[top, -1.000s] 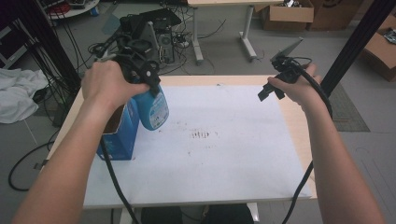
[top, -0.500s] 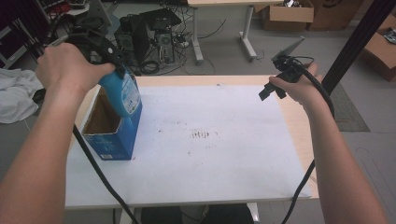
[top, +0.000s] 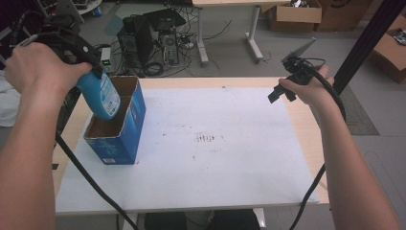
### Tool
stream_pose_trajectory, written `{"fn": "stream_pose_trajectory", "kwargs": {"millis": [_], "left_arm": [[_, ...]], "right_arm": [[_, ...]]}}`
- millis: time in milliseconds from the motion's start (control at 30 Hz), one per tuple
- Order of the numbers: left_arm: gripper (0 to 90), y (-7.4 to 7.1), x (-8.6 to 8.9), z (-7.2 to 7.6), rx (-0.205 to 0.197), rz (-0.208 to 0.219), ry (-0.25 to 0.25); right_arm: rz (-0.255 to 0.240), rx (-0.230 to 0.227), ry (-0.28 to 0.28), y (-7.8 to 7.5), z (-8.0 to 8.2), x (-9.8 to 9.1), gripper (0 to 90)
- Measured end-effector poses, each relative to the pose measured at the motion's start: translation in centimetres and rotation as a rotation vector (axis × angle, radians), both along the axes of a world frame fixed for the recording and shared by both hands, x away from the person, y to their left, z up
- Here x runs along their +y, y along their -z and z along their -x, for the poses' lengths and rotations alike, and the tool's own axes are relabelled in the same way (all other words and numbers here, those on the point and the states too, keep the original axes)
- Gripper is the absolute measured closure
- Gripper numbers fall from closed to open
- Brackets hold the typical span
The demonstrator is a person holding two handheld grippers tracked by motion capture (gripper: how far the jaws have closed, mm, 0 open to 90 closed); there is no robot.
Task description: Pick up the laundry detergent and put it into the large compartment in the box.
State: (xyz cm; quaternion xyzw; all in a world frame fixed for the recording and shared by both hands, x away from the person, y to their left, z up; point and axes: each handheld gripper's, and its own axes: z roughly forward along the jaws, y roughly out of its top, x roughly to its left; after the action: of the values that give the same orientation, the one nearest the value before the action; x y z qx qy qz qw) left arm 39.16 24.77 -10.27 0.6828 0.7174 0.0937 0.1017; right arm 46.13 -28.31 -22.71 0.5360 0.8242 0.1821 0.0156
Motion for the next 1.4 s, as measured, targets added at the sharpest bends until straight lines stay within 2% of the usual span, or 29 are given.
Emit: {"fn": "stream_pose_trajectory", "kwargs": {"millis": [100,233,400,700,967,1167,1400], "left_arm": [[37.5,0.2,0.2,0.0,0.011,0.000,0.003],[37.5,0.7,0.2,-0.1,0.017,-0.020,0.005],[37.5,1.7,0.3,-0.4,0.015,-0.024,-0.001],[37.6,5.2,0.5,-1.1,0.058,-0.007,0.009],[37.6,8.1,0.5,-1.7,0.085,-0.023,0.007],[37.6,10.1,0.5,-2.0,0.104,-0.012,0.010],[37.6,11.9,0.4,-2.2,0.124,-0.030,0.020]], "right_arm": [[-0.002,0.000,0.002,0.0,0.0,0.0,23.6],[0.001,0.000,0.004,0.0,0.1,0.0,23.6],[0.003,0.004,0.005,0.2,0.1,0.0,23.6],[0.004,0.003,0.004,0.3,0.1,-0.1,23.6],[0.006,0.007,0.008,0.6,0.0,-0.3,23.6],[0.010,0.015,0.004,0.9,-0.1,-0.2,23.6],[0.014,0.016,-0.001,1.1,-0.2,-0.1,23.6]]}}
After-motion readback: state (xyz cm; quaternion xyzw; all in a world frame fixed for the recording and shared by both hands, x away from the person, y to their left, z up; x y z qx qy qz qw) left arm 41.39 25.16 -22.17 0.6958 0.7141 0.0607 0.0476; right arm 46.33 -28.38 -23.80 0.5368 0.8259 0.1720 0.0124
